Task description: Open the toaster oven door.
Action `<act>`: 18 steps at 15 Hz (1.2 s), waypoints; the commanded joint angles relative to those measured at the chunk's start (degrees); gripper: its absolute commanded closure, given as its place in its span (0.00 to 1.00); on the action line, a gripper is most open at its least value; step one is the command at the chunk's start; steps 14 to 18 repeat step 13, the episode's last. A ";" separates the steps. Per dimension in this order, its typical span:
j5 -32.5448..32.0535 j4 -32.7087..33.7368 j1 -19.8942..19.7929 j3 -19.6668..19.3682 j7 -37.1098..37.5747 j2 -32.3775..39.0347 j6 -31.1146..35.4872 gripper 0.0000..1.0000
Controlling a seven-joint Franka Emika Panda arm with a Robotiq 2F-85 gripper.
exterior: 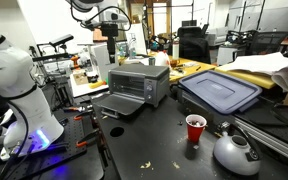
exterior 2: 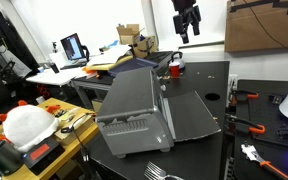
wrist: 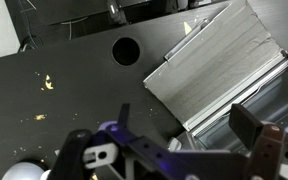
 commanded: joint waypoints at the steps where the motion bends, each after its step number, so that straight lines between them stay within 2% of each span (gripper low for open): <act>1: 0.72 4.15 0.92 0.17 -5.07 1.72 -4.30 0.00; 4: -0.83 6.32 1.22 0.29 -8.28 2.68 -7.25 0.00; 5: -2.26 7.19 0.42 1.17 -5.64 3.49 -8.20 0.00; 6: -0.69 4.28 0.77 0.38 -6.10 1.52 -4.88 0.00; 18: -1.39 5.70 0.76 0.54 -5.99 3.04 -5.87 0.00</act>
